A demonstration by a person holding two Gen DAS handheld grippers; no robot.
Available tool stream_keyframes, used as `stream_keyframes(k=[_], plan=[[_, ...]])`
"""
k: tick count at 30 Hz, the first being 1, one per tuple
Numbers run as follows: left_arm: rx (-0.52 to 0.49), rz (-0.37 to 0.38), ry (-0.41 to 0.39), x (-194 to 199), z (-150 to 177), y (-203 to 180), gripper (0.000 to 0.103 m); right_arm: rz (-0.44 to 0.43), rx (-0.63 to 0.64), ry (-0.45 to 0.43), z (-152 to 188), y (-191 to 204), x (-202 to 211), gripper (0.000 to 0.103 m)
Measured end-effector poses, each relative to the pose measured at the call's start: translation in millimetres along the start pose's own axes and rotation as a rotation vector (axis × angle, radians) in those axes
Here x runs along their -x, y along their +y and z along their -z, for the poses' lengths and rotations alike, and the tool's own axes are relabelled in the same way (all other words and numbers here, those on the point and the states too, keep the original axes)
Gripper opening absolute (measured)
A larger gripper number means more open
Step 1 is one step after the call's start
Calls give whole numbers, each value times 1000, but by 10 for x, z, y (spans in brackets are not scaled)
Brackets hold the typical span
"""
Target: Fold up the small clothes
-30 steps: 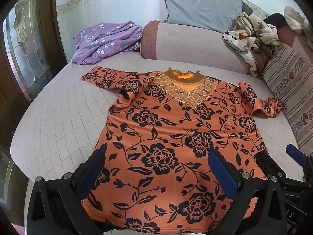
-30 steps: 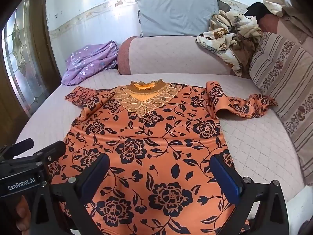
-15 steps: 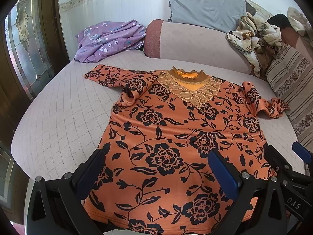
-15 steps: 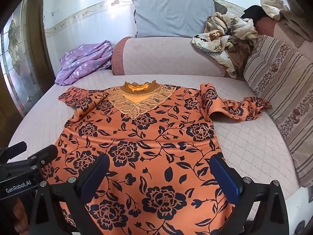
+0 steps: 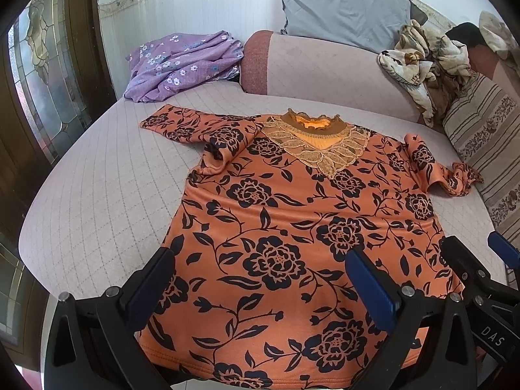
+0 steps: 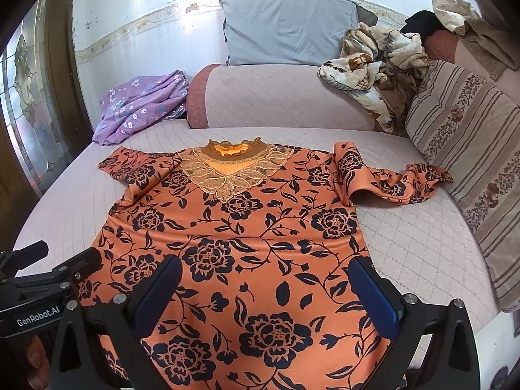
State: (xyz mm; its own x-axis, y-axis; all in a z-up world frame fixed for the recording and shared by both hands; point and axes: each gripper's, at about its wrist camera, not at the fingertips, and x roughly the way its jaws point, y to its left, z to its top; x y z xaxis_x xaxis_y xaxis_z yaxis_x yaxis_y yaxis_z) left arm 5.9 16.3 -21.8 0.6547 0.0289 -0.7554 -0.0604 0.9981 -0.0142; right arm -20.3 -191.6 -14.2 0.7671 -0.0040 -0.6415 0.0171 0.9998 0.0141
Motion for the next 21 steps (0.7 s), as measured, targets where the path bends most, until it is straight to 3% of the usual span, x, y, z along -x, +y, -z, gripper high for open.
stream_keyframes(k=[21], plan=[[-1,0,10,-1,5,-1,103,-18,-1,-1,-5,16,1,103]])
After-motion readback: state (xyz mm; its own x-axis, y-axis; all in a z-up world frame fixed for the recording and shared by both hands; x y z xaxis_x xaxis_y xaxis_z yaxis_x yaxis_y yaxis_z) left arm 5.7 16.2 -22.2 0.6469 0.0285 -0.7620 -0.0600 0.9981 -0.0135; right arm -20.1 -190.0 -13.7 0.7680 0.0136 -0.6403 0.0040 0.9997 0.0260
